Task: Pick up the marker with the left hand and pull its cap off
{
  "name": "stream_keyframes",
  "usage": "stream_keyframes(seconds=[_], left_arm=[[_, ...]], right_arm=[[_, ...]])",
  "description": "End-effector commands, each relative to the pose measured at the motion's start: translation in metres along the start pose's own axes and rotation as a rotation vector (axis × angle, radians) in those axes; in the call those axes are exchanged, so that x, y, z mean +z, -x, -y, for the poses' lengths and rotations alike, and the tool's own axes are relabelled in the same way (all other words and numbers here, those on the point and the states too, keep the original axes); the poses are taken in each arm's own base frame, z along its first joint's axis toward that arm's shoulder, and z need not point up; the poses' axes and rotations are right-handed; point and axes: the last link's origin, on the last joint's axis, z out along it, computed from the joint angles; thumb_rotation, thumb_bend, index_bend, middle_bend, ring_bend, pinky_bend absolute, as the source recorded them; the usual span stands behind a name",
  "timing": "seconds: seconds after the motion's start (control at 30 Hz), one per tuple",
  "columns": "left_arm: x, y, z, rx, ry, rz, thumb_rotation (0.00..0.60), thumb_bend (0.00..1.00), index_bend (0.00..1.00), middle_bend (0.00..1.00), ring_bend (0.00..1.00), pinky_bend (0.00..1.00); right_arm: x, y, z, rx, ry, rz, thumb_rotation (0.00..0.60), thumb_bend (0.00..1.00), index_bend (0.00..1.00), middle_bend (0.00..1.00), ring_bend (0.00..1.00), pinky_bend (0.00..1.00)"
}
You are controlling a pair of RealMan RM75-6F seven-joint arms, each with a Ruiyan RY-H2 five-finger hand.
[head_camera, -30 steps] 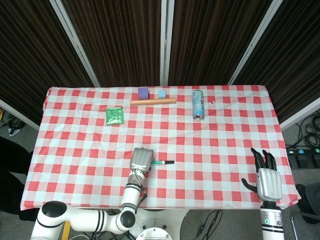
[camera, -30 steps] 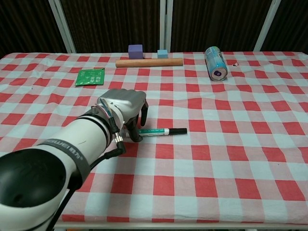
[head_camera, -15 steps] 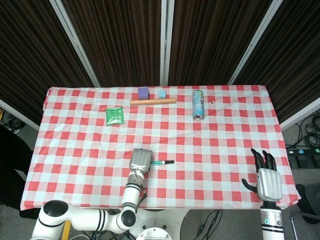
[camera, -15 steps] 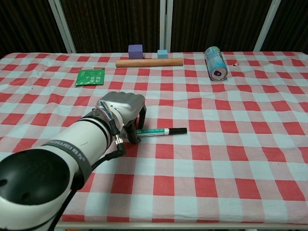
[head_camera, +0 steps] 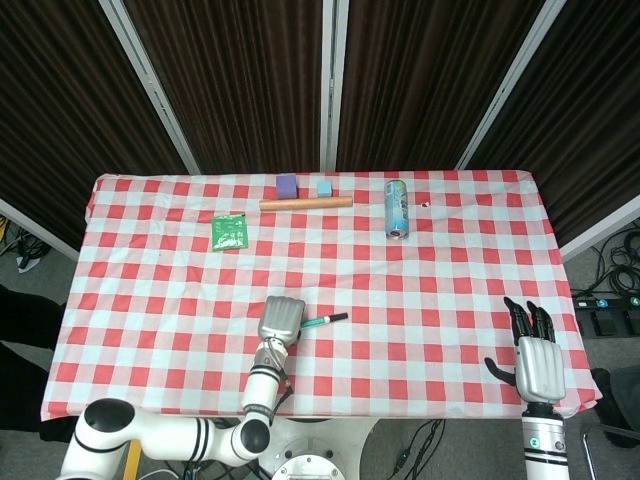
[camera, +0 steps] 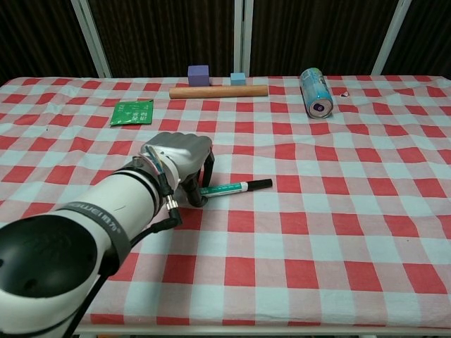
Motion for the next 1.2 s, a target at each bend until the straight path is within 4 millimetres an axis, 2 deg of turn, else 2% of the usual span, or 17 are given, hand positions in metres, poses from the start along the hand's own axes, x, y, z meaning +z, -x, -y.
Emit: stream_keyframes(seconds=[0.03,0.27,0.4,0.5,0.7,0.93,1.03,1.2], left_arm=[[0.000,-0.002,0.000,-0.007,0.006,-0.004,0.600,0.38,0.54,0.56,0.48,0.52],[-0.006,-0.022,-0.003,-0.075,0.056,-0.053,0.600,0.41,0.55,0.57,0.50,0.54],[-0.013,-0.035,-0.006,-0.094,0.098,-0.081,0.600,0.41,0.55,0.58,0.51,0.54],[-0.017,-0.043,-0.011,-0.099,0.128,-0.092,0.600,0.41,0.56,0.59,0.51,0.55],[-0.019,-0.053,-0.016,-0.093,0.149,-0.107,0.600,0.41,0.56,0.59,0.51,0.55],[-0.027,-0.067,-0.023,-0.104,0.181,-0.133,0.600,0.41,0.56,0.59,0.51,0.55],[-0.029,-0.071,-0.025,-0.106,0.191,-0.142,0.600,0.41,0.56,0.59,0.51,0.55],[-0.030,-0.076,-0.027,-0.108,0.198,-0.149,0.600,0.41,0.56,0.59,0.51,0.55]], right_arm=[[0.000,0.000,0.001,-0.001,-0.003,0.000,0.600,0.03,0.09,0.14,0.00,0.02],[0.004,-0.002,0.008,-0.013,-0.026,0.001,0.600,0.03,0.09,0.15,0.00,0.02],[0.009,-0.003,0.019,-0.018,-0.067,0.026,0.600,0.03,0.11,0.23,0.03,0.03],[0.020,-0.005,0.032,-0.040,-0.116,0.033,0.600,0.03,0.14,0.25,0.04,0.04],[0.050,-0.004,0.074,-0.081,-0.237,0.032,0.600,0.03,0.23,0.29,0.04,0.06],[0.087,0.010,0.127,-0.127,-0.359,0.062,0.600,0.03,0.29,0.29,0.04,0.08],[0.093,0.017,0.145,-0.129,-0.397,0.076,0.600,0.04,0.32,0.30,0.04,0.09],[0.095,0.027,0.161,-0.124,-0.445,0.112,0.600,0.07,0.36,0.31,0.05,0.10]])
